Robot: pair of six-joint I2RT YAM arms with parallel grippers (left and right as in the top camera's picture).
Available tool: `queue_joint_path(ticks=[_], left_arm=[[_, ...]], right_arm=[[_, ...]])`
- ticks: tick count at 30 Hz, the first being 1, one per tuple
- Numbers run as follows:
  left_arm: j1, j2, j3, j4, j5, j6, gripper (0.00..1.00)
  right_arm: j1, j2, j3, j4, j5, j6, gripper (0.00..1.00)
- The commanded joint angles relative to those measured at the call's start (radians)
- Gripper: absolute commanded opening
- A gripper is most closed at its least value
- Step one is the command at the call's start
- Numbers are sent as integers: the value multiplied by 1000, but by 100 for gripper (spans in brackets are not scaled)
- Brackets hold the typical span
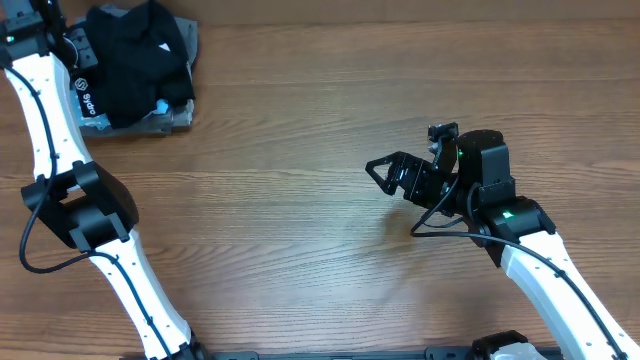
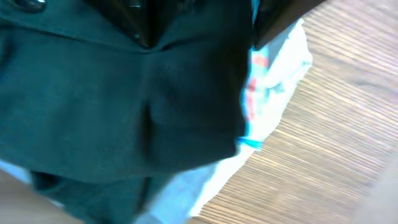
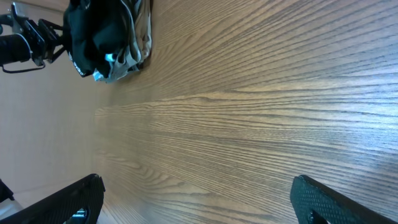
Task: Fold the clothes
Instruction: 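Carry the bundle with the left gripper onto the top-left clothes stack, then release the bundle on the stack and raise the left gripper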
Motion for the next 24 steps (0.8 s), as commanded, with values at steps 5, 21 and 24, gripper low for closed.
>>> queue_joint_path(ticks=[5,21,24], left_arm=[[9,-16,32,-13,-173,-49,79],[6,-261,32,-76,131,-229,100],[6,-322,32,-135,397,-199,94]], right_arm=[[-4,-2,2,6,-6,3,100],[20,-10,2,-9,-34,73,89],[55,-62,2,-13,-21,100,82]])
